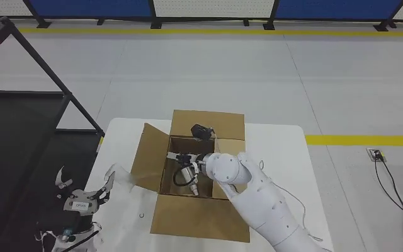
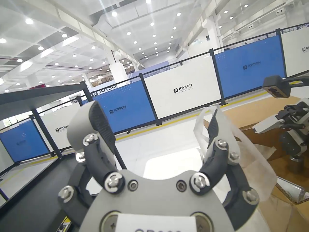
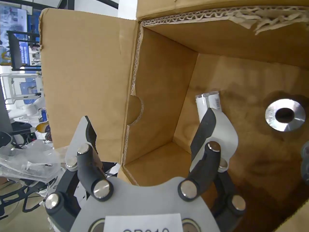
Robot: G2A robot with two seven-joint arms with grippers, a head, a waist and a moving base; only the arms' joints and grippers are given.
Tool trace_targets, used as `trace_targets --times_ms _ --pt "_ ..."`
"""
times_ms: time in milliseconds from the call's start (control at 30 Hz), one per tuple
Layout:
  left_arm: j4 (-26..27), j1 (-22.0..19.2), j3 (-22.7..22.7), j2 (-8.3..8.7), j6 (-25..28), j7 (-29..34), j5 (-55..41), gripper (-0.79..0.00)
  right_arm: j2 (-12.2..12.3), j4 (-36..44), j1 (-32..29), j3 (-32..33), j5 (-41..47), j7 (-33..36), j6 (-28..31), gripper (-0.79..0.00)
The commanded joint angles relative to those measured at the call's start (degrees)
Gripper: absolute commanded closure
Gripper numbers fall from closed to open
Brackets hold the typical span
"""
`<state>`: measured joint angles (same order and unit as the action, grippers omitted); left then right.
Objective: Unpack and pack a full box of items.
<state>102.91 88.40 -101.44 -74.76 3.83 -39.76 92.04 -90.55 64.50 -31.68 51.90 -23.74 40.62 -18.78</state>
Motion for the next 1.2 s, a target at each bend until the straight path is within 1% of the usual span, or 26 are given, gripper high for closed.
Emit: trace_targets --times_ms 0,400,700,867,967,1067,1167 --pt "-0.5 -0.2 -0.1 0.06 0.2 -0.1 -0.3 -0.785 0.2 1.0 -0.4 0.1 -1.4 0.3 -1.8 -0.785" --pt "-1.9 -0.9 -2.2 0.33 0.4 -0.7 -3.9 -0.785 0.8 6.9 -3.2 -0.1 -9.8 -0.3 -13.2 -0.785" --pt "-2.7 -1.4 -1.9 0.49 0.8 -0.8 -4.0 -0.785 1.2 13.6 -7.0 -0.1 -15.3 -2.3 -19.2 -0.785" --pt "-3.0 -1.8 -1.5 0.57 1.0 -0.9 -4.1 -0.785 1.5 18.4 -9.9 0.2 -18.2 -3.0 -21.0 -0.785" --pt "-3.2 -1.9 -1.4 0.62 1.2 -0.9 -4.1 -0.785 1.8 20.5 -11.3 -0.1 -19.6 -1.9 -20.5 -0.785" --pt "-3.3 -2.0 -1.3 0.66 1.2 -1.0 -4.3 -0.785 1.9 21.4 -12.1 -0.8 -20.8 -0.5 -19.4 -0.785" --pt "-3.5 -2.1 -1.3 0.72 1.4 -1.2 -4.4 -0.785 1.5 20.6 -11.9 -2.6 -22.5 0.0 -19.4 -0.785"
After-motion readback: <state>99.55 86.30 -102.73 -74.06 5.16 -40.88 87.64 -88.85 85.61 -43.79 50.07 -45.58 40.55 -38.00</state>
